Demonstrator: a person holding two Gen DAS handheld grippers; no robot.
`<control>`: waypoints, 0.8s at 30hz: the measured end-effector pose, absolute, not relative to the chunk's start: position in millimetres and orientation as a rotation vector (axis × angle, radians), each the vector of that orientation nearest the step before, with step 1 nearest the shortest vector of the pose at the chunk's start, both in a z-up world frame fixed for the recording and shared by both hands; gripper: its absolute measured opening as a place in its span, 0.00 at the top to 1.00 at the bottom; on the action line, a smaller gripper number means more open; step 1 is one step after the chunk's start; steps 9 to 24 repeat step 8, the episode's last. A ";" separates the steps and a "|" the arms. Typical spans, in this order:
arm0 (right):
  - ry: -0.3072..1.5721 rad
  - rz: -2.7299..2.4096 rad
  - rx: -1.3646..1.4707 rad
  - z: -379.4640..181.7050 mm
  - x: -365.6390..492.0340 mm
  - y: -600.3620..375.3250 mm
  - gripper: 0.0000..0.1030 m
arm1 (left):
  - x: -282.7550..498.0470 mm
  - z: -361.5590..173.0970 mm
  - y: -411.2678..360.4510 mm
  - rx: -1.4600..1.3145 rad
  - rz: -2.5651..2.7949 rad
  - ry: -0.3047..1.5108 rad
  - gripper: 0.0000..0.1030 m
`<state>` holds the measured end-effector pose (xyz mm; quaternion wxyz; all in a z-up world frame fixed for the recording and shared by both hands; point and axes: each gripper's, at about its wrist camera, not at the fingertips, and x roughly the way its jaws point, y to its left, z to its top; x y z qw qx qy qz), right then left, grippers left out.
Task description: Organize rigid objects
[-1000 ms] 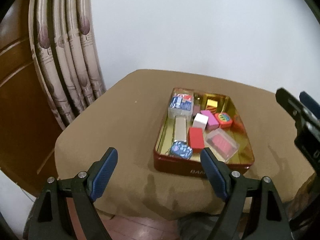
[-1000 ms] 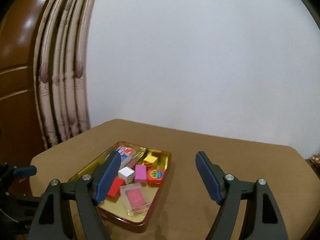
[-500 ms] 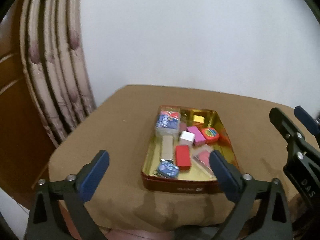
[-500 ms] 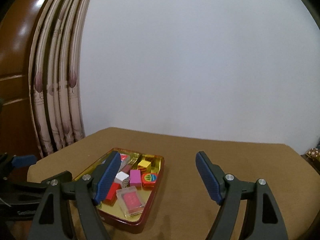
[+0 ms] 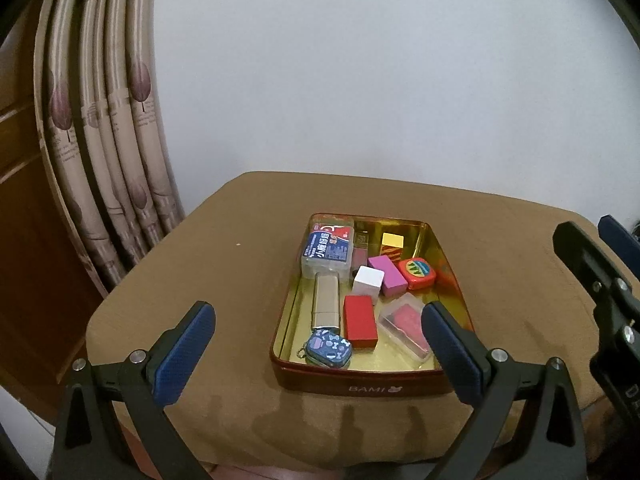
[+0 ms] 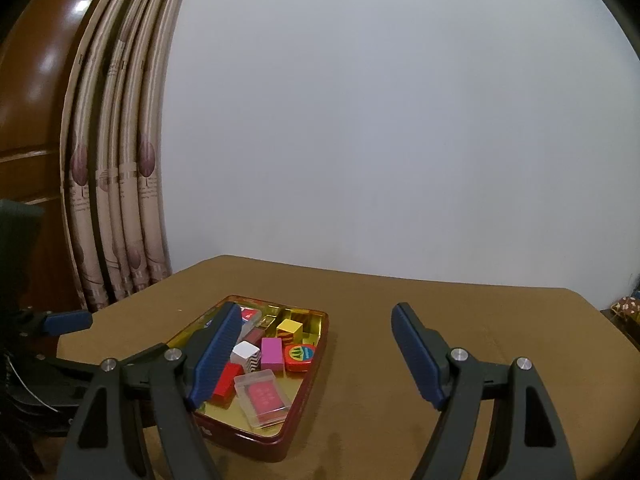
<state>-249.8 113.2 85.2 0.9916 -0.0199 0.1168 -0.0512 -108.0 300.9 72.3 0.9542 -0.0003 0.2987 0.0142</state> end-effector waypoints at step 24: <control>0.232 -0.093 -0.048 86.4 -253.6 119.8 0.23 | -108.2 75.5 302.2 -0.013 0.033 0.629 0.01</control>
